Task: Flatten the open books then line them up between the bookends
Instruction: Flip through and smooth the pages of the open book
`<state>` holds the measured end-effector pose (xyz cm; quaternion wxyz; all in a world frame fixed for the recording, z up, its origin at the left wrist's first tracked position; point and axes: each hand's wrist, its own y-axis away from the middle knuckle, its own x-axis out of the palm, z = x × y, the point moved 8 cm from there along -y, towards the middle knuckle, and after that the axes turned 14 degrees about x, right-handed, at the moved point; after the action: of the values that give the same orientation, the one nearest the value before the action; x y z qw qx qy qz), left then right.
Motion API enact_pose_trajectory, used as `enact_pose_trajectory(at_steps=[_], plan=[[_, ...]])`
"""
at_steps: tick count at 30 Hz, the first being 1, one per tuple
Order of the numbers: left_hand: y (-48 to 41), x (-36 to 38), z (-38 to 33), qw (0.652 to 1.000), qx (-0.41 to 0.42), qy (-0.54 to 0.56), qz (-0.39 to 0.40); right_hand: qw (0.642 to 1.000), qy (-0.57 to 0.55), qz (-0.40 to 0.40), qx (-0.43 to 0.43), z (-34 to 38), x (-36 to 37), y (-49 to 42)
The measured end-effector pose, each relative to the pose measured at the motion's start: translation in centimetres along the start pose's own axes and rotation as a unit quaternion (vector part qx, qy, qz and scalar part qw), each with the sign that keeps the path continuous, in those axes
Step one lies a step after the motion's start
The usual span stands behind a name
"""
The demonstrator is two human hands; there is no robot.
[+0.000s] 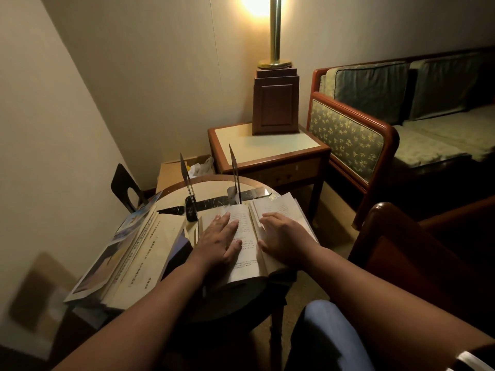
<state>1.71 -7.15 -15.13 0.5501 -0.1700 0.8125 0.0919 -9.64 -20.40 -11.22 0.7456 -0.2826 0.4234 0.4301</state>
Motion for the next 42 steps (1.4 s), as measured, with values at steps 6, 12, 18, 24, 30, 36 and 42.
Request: enact_pose_trajectory(at_steps=[6, 12, 18, 24, 30, 36, 42], plan=[[-0.4, -2.4, -0.7, 0.997, 0.053, -0.028, -0.051, 0.991, -0.097, -0.091, -0.031, 0.0, -4.2, 0.2], [-2.1, -3.0, -4.3, 0.989, 0.058, -0.134, 0.003, 0.976, -0.174, -0.113, 0.073, -3.6, -5.4, 0.3], [-3.5, -2.0, -7.6, 0.960, 0.093, -0.251, 0.086, 0.970, -0.153, -0.108, 0.157, -7.2, -3.9, 1.0], [-4.1, -0.3, -7.2, 0.982, 0.072, -0.092, 0.149, 0.975, -0.123, -0.098, 0.158, -8.0, -2.3, 1.2], [-3.5, 1.0, -5.5, 0.990, 0.076, -0.036, 0.116, 0.976, -0.096, -0.120, 0.153, -8.5, -0.6, 2.2], [-3.9, 1.2, -5.2, 0.989, 0.060, -0.043, 0.127, 0.989, -0.007, -0.085, 0.117, -8.1, -1.1, 2.8], [-4.4, 1.7, -6.3, 0.984, 0.038, -0.087, 0.153, 0.969, 0.213, -0.060, 0.112, -6.3, -1.4, 2.4]])
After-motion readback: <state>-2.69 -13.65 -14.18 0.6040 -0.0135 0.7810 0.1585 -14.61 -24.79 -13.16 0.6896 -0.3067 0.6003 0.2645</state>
